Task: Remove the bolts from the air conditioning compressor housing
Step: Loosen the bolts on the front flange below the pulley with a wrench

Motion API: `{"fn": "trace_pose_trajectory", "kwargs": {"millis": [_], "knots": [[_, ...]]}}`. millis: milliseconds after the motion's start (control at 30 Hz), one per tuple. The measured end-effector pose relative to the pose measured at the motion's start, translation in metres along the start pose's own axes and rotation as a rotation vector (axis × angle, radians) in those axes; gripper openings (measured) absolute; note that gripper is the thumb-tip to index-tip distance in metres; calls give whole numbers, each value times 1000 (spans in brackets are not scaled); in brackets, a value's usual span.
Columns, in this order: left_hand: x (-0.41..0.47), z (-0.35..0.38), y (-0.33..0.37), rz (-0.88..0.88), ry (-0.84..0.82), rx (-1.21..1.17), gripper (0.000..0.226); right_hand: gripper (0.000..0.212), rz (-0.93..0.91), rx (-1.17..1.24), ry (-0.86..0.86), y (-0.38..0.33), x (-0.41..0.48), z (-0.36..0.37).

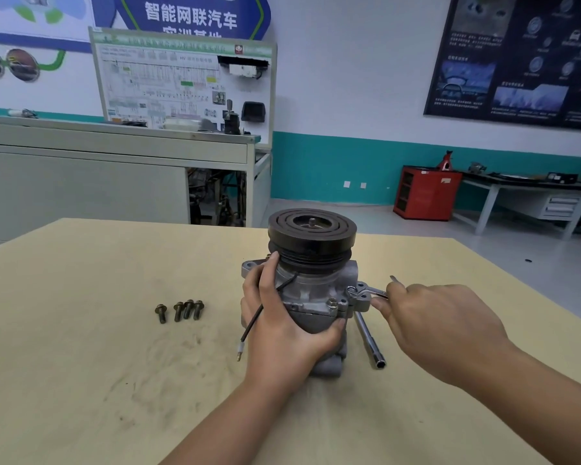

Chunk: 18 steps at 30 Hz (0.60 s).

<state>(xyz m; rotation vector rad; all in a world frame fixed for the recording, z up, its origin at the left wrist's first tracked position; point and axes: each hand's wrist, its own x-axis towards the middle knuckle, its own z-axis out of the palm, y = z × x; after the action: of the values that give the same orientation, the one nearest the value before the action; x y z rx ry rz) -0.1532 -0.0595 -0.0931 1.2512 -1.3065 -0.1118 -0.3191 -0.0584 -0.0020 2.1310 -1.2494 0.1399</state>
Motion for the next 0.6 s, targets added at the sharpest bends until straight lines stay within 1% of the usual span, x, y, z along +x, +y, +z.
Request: {"fn": "trace_pose_trajectory", "kwargs": {"millis": [67,167,233,267,367,433,533,600], "knots": [[-1,1,2,1,3,14,99,24,11,39,12,3,-1,10],[-1,2,3,-6,9,27,101,24,31,-21,-24,5,-1,14],[-1,2,3,-11,16,32,101,28,43,-63,-63,3,0,6],[-1,3,2,-7,24,36,101,32,47,-73,-32,4,2,6],[-3,6,2,17,41,47,107,30,12,-94,-43,7,1,10],[-1,5,2,23,36,39,105,28,8,-48,21,12,2,18],[3,0,-1,21,-12,7,100,39,-35,-60,27,16,5,31],[4,-1,-3,28,-19,-1,101,54,-56,-37,28,19,8,32]]}}
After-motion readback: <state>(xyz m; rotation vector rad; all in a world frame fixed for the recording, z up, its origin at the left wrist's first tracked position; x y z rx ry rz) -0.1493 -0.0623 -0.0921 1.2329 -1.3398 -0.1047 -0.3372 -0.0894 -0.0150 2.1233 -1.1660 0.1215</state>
